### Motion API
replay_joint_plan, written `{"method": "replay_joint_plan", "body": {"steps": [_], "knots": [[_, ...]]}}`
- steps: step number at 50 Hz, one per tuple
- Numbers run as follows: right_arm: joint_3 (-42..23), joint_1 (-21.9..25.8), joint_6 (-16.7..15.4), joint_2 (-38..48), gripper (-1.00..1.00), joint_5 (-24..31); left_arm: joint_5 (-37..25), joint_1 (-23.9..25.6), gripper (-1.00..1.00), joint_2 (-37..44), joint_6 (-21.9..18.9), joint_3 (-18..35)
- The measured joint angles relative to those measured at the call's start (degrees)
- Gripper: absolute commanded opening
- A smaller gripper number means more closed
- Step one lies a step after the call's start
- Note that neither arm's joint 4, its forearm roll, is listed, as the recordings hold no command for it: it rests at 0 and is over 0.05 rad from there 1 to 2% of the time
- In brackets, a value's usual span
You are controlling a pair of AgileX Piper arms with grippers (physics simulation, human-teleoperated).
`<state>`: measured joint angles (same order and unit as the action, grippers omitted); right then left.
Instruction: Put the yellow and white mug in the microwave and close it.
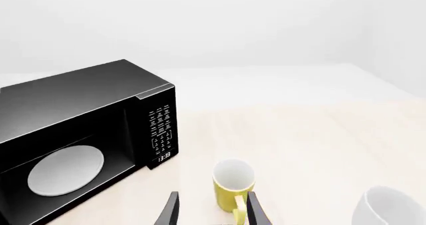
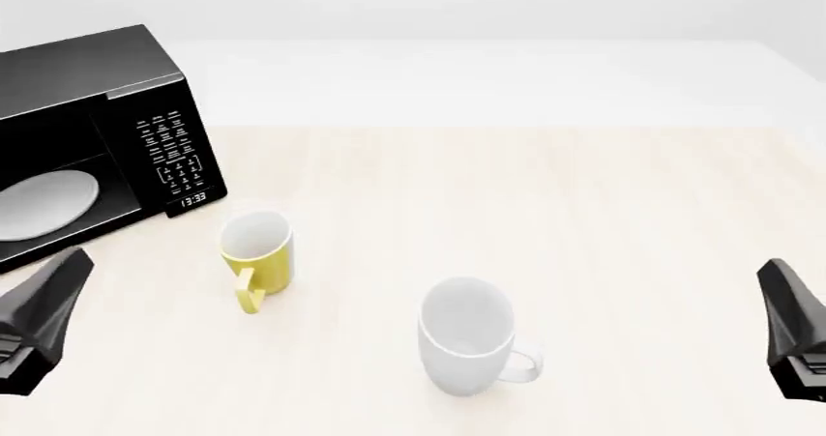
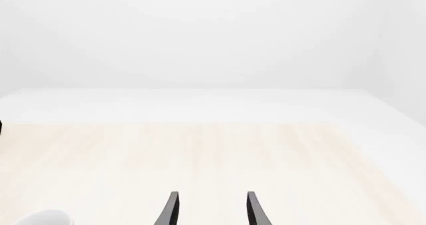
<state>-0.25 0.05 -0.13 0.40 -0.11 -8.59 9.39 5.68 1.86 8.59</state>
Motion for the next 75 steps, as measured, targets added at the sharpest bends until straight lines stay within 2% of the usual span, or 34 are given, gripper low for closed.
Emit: {"method": "replay_joint_plan", "body": {"steps": [17,31,58,75], "knots": [[0.0,0.0,0.0,0.0,1.0,0.0,-0.2,3.6,1.0,7.7,5.5,3.2],[0.0,0.0,0.0,0.0,1.0,0.0,6.9,2.6,1.0,19.1,10.1,1.5],[0.0,0.0,0.0,0.0,1.0,0.0,24.5,3.9,1.0,42.2,8.5,0.1],[0.0,0.0,0.0,0.0,1.0,0.0,32.7,6.1,1.0,54.2,10.2,-0.2]]}}
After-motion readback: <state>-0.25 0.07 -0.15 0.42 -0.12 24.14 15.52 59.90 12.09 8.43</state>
